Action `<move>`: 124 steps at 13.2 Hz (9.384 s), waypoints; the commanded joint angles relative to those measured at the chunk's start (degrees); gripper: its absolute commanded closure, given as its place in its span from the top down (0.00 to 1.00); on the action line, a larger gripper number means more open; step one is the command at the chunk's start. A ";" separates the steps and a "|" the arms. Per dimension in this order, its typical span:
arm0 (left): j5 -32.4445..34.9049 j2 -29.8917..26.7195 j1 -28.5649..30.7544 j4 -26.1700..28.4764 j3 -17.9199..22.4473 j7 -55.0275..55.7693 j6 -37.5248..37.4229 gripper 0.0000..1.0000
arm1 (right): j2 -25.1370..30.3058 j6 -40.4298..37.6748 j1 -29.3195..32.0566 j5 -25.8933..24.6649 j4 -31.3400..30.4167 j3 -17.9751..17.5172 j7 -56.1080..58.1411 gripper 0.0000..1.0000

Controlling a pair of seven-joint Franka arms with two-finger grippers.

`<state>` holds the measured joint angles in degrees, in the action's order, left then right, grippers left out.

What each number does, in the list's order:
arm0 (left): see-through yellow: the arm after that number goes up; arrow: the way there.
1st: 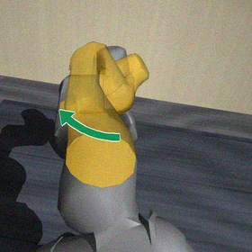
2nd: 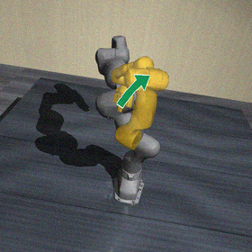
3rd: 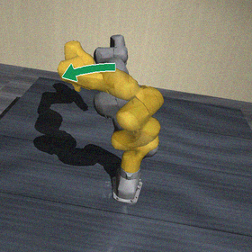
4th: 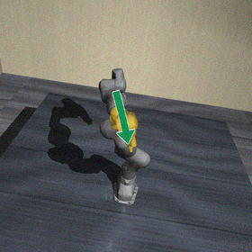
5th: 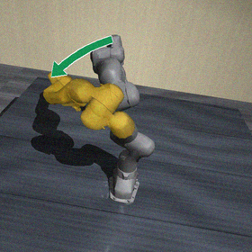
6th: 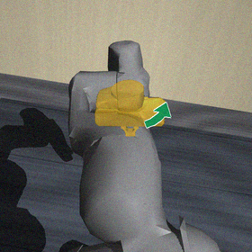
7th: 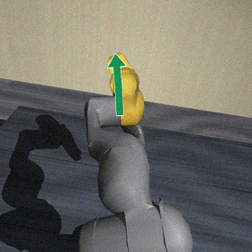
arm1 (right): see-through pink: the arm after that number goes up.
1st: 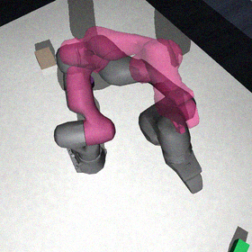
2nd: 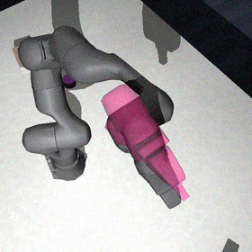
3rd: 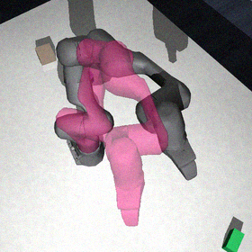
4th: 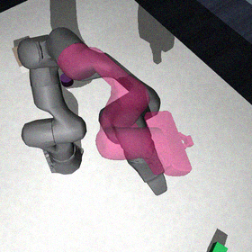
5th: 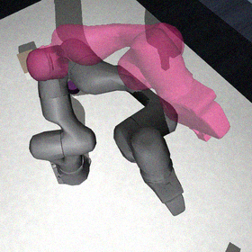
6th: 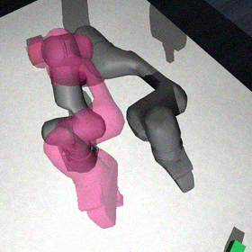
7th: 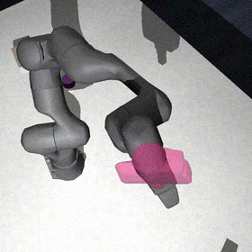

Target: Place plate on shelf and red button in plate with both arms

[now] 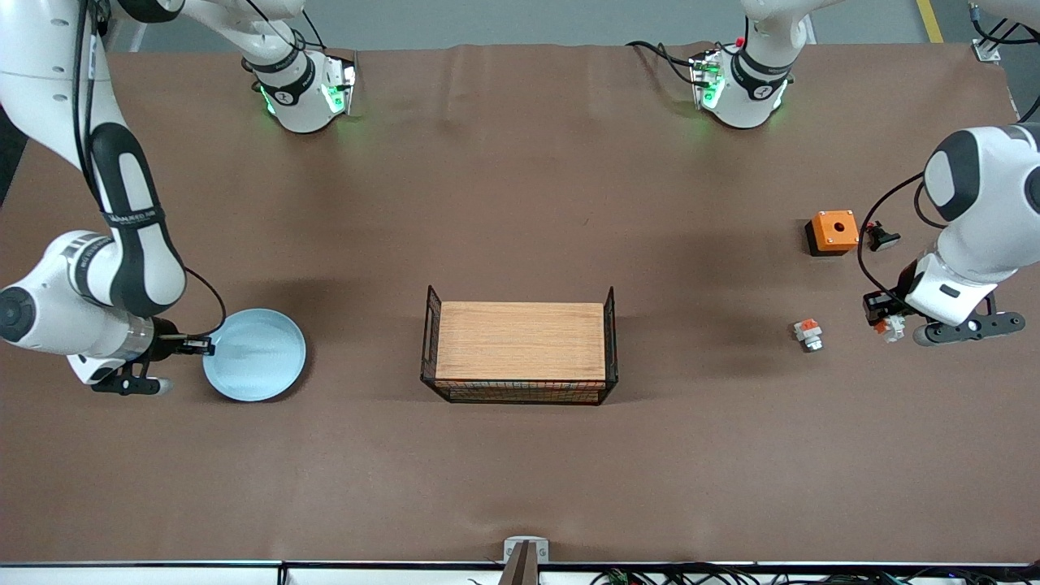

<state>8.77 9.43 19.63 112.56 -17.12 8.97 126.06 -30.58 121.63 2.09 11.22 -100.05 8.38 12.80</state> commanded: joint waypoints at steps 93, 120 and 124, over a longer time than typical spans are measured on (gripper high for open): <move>12.24 26.88 -37.93 -36.35 -9.51 82.21 -2.38 0.99 | 31.29 -38.93 -14.14 -6.65 12.07 -0.03 -33.67 1.00; -6.39 -12.33 -18.05 -24.76 10.00 -2.73 -44.06 1.00 | 29.88 -34.09 -4.37 -9.99 14.27 -0.03 -8.67 1.00; -7.80 -13.39 -17.61 -24.75 9.91 -2.73 -44.23 1.00 | 29.88 -33.91 -4.02 -10.08 14.36 -0.03 -8.58 1.00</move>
<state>2.22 -2.08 2.37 86.11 -8.12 7.21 81.81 -0.42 87.77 -3.10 2.27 -86.64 9.26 3.27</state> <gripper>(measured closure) 0.000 0.000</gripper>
